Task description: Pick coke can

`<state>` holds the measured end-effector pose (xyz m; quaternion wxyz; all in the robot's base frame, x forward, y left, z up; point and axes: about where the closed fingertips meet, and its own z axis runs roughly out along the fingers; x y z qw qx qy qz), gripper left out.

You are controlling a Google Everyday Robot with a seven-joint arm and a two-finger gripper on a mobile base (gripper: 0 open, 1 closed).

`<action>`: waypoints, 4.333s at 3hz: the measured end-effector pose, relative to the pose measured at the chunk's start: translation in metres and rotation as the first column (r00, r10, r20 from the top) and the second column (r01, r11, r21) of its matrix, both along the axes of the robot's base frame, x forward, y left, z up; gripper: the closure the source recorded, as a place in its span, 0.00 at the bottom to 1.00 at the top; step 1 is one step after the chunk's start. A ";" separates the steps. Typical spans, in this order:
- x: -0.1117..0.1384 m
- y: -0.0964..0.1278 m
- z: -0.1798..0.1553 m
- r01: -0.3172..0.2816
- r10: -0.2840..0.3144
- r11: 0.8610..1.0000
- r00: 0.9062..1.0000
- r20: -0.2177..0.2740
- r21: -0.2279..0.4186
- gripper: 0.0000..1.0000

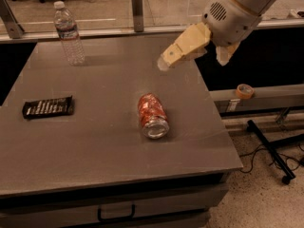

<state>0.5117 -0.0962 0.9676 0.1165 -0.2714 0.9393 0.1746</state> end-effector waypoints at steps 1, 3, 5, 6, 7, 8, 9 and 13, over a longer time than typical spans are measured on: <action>-0.028 0.020 -0.021 -0.034 0.030 0.998 0.996 -0.083 -0.044 0.00; -0.044 0.060 -0.052 0.072 -0.088 0.992 0.984 -0.155 -0.101 0.00; -0.040 0.083 -0.074 0.184 -0.199 0.977 0.970 -0.143 -0.112 0.00; -0.036 0.090 -0.087 0.184 -0.198 0.973 0.975 -0.102 -0.136 0.00; -0.021 0.093 -0.099 0.200 -0.211 0.966 0.976 -0.051 -0.166 0.00; -0.005 0.091 -0.112 0.223 -0.230 0.954 0.973 -0.012 -0.201 0.18; 0.001 0.093 -0.118 0.217 -0.219 0.950 0.975 0.016 -0.226 0.42; 0.002 0.143 -0.028 -0.112 0.112 0.991 0.994 -0.007 -0.069 1.00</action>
Offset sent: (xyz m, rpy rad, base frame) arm -0.0716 0.0590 -0.0606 -0.1592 0.2060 -0.0445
